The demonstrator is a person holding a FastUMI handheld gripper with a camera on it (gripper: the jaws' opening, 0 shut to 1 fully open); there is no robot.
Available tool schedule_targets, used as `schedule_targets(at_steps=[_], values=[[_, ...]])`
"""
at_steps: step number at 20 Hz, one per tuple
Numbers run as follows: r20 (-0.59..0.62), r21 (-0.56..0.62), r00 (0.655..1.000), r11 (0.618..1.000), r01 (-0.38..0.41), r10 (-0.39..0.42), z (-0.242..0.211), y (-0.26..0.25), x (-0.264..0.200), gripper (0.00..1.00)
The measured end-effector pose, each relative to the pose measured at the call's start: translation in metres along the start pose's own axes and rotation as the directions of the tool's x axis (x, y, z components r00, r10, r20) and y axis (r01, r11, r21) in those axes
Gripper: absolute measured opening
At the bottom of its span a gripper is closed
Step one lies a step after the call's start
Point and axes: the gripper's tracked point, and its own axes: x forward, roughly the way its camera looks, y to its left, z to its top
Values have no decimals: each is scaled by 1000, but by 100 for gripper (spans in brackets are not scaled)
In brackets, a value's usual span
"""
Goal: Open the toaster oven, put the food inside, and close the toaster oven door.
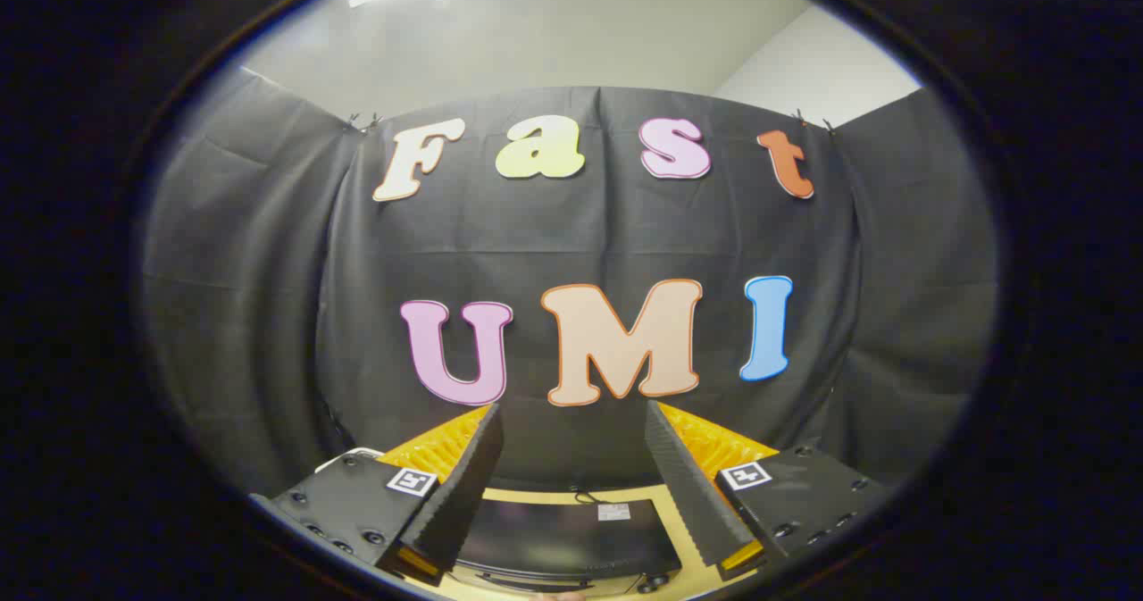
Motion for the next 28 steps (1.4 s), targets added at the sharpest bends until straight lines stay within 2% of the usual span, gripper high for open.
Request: schedule_targets(at_steps=[7, 19, 23, 28], values=[[-2, -10, 999, 999, 44, -44, -4, -13, -2, 99], [13, 36, 998, 998, 57, -57, 0, -18, 6, 99], [-49, 60, 998, 998, 28, -25, -41, -4, 13, 99], [-192, 83, 981, 997, 0, 15, -145, 26, 17, 99]])
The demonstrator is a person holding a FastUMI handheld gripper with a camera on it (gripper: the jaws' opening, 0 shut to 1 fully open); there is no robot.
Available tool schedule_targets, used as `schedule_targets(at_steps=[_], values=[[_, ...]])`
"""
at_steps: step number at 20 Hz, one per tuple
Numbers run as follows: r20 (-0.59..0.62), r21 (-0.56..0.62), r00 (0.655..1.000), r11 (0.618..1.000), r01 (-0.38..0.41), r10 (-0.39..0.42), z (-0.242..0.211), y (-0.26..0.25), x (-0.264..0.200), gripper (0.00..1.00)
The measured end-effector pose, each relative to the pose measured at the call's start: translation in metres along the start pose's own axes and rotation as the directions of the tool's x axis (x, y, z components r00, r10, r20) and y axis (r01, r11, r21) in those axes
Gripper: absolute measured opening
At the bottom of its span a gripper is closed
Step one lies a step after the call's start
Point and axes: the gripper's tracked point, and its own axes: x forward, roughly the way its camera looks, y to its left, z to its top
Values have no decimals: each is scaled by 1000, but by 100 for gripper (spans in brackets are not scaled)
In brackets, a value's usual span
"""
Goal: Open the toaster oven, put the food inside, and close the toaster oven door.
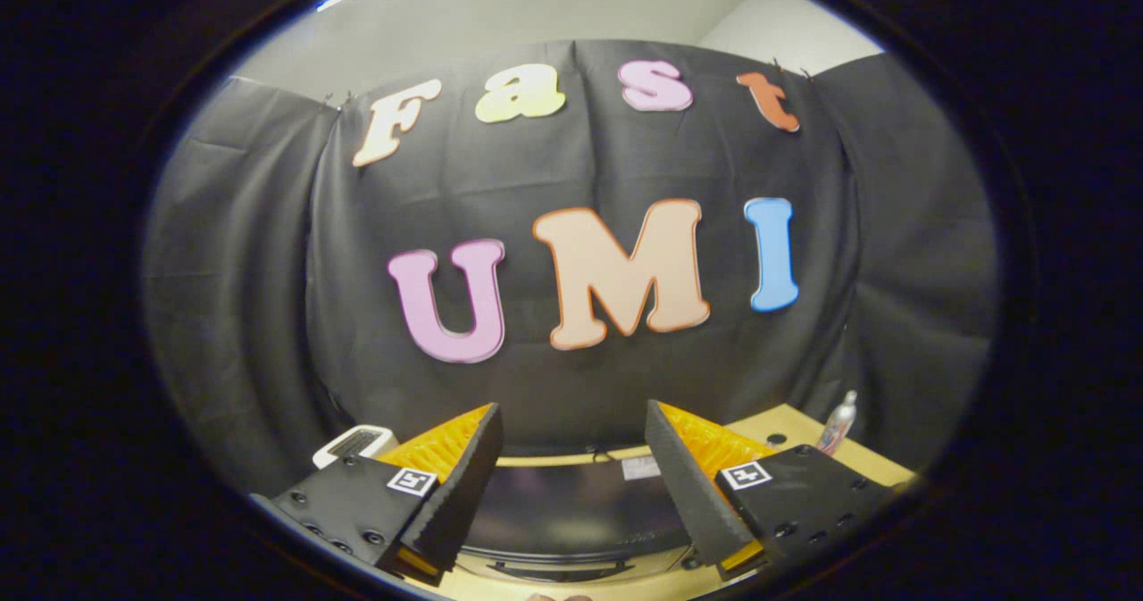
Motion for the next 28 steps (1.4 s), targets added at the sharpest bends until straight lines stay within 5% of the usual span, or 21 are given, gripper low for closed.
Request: schedule_targets(at_steps=[5, 10, 17, 28], values=[[-158, -19, 987, 999, -39, 36, -100, 18, 6, 99], [-276, -25, 961, 1000, 1, -8, -172, 19, 13, 99], [-239, -73, 971, 997, 14, -32, -171, 17, 11, 100], [-229, -68, 973, 998, 8, -24, -190, -2, -70, 99]])
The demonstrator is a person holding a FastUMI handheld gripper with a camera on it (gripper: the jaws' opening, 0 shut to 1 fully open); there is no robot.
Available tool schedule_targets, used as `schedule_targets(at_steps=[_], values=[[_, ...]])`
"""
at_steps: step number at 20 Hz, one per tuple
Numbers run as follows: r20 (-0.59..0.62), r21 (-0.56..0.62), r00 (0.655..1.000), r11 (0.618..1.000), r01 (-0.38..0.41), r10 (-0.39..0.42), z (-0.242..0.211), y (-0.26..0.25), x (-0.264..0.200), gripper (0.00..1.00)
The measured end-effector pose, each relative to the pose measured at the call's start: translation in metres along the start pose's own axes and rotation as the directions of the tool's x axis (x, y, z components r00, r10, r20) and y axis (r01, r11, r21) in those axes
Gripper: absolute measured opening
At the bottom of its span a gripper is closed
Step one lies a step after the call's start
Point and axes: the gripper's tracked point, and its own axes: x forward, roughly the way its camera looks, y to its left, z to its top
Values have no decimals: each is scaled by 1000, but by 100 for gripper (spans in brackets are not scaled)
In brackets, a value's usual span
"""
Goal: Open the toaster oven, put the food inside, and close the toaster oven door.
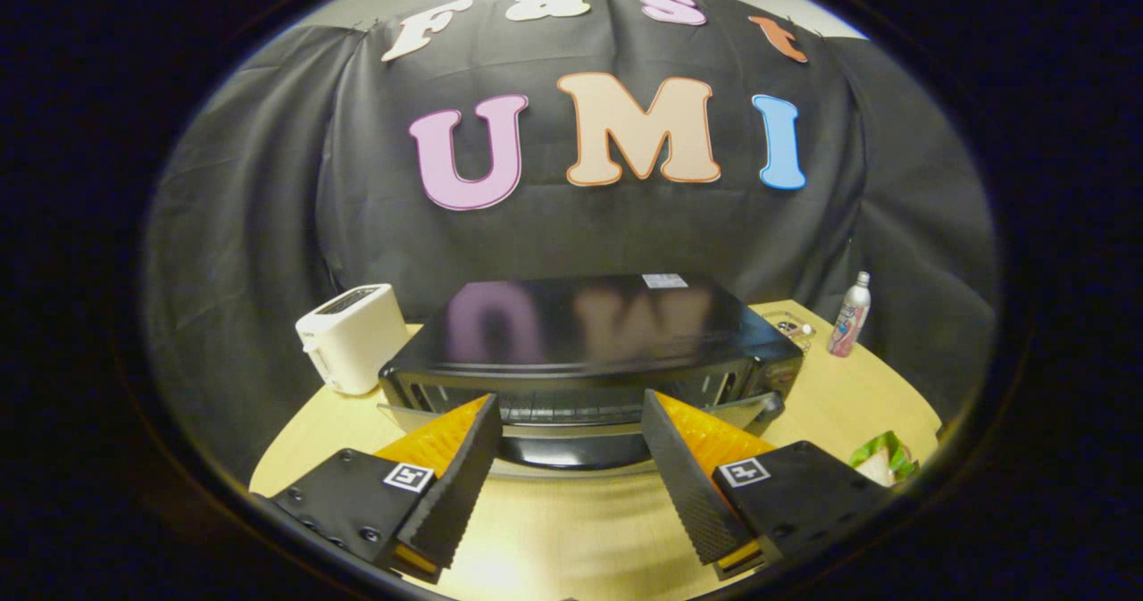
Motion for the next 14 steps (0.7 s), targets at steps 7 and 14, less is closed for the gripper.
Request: schedule_targets(at_steps=[7, 14], values=[[-76, -9, 997, 1000, 4, -5, -54, -7, -44, 99], [-192, -15, 981, 999, 28, -31, -100, -12, -62, 99]])
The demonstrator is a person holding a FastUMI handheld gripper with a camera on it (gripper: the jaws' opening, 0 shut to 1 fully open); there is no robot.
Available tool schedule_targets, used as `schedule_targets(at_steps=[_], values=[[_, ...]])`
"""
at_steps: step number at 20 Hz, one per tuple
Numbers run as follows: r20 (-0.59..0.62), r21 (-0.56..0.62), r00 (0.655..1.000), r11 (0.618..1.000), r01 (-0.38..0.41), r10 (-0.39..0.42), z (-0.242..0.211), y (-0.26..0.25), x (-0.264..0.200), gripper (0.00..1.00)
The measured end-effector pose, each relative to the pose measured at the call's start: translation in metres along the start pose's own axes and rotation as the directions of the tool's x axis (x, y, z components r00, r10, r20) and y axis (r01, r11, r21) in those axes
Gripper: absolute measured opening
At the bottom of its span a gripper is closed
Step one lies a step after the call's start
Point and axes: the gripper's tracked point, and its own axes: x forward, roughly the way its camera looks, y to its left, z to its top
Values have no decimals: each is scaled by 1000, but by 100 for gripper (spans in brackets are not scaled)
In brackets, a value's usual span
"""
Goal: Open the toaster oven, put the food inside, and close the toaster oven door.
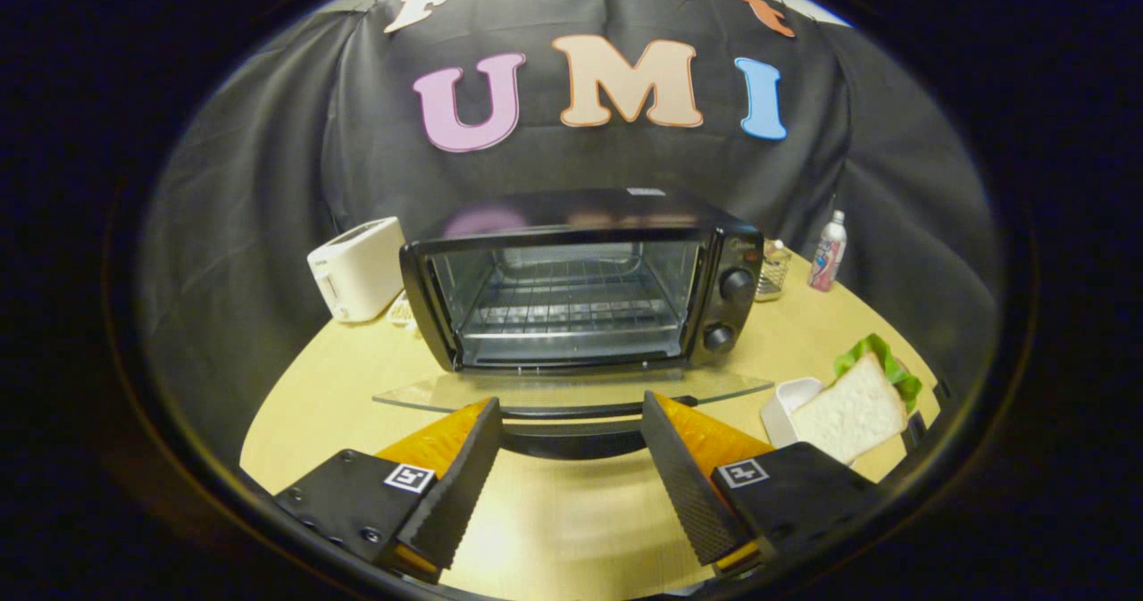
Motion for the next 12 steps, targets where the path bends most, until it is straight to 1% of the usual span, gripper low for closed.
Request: schedule_targets(at_steps=[4, 6, 7, 9, 12], values=[[-125, 38, 992, 999, 25, -20, -49, -5, -3, 99], [-145, 53, 989, 998, 32, -24, -63, -7, -5, 99], [-180, 51, 983, 998, 39, -30, -72, -7, -4, 98], [-218, 47, 975, 998, 45, -33, -83, -7, -6, 98], [-228, 34, 973, 998, 50, -41, -87, -9, -4, 98]])
